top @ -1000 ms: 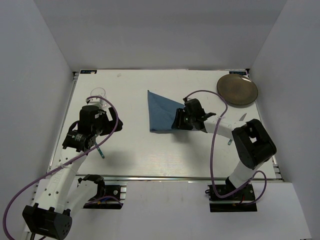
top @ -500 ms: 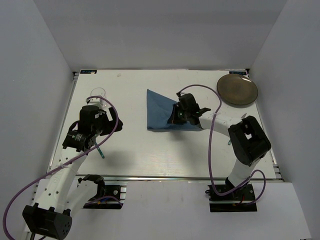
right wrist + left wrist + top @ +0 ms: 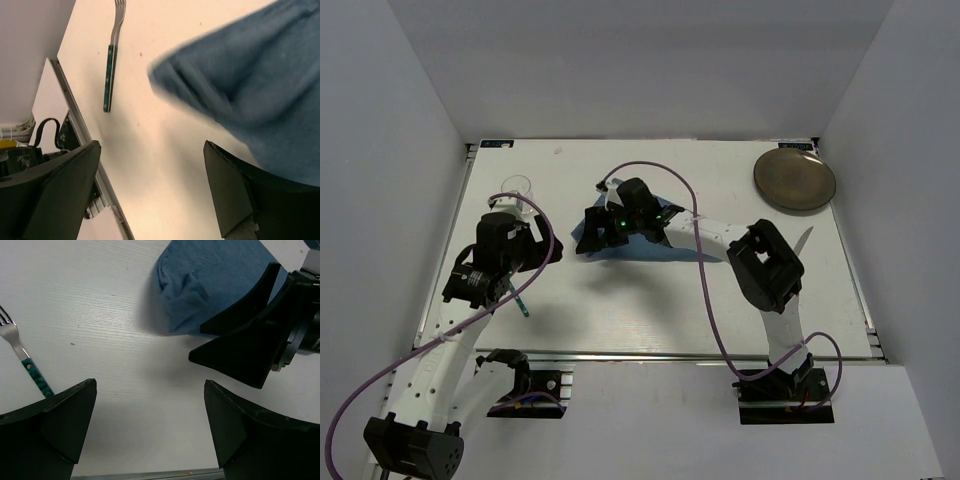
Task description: Set the dinner table for one person
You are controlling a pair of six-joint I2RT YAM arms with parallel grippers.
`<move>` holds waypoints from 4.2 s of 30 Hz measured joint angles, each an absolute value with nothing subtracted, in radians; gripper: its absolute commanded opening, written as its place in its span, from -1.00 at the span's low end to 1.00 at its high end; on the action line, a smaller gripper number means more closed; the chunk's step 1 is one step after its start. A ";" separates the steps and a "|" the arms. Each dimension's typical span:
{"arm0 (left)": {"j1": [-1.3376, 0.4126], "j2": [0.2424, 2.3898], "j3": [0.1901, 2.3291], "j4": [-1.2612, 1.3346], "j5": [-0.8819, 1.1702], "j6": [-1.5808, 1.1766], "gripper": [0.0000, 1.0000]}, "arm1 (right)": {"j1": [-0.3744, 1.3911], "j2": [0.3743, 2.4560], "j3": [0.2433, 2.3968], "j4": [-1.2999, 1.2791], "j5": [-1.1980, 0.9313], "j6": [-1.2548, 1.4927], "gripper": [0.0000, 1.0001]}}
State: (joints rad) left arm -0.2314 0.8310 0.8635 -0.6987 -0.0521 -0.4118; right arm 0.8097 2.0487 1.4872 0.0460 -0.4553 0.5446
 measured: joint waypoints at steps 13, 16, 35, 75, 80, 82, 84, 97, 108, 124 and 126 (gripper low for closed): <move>-0.231 0.835 0.863 -0.699 -0.052 -0.412 0.96 | 0.627 2.000 1.570 -0.161 -0.296 0.266 0.78; -0.231 0.835 0.863 -0.699 -0.053 -0.412 0.96 | 0.562 2.068 1.693 -0.197 -0.307 0.196 0.78; -0.231 0.844 0.863 -0.699 -0.053 -0.413 0.96 | 0.499 2.378 1.849 -0.278 -0.575 0.113 -0.09; -0.231 0.860 0.864 -0.695 -0.027 -0.408 0.96 | 0.711 1.492 0.609 0.287 -0.836 0.426 0.25; -0.231 0.883 0.863 -0.695 -0.016 -0.408 0.96 | 0.706 1.353 0.629 0.234 -0.582 0.437 0.78; -0.231 0.886 0.864 -0.695 -0.015 -0.408 0.96 | 0.708 1.385 0.676 0.167 -0.423 0.463 0.78; -0.231 0.887 0.863 -0.695 -0.015 -0.408 0.96 | 0.713 1.474 0.755 0.096 -0.278 0.490 0.74; -0.231 0.950 0.864 -0.695 0.001 -0.407 0.96 | 0.772 1.728 0.999 -0.200 0.289 0.711 0.79; -0.231 0.932 0.863 -0.695 0.019 -0.403 0.96 | 0.691 1.919 1.232 -0.186 0.186 0.422 0.78; -0.231 0.922 0.863 -0.695 0.020 -0.403 0.96 | 0.859 2.265 1.865 -0.414 0.332 0.282 0.35; -0.231 0.922 0.863 -0.695 0.020 -0.403 0.96 | 0.878 2.310 1.886 -0.445 0.363 0.290 0.32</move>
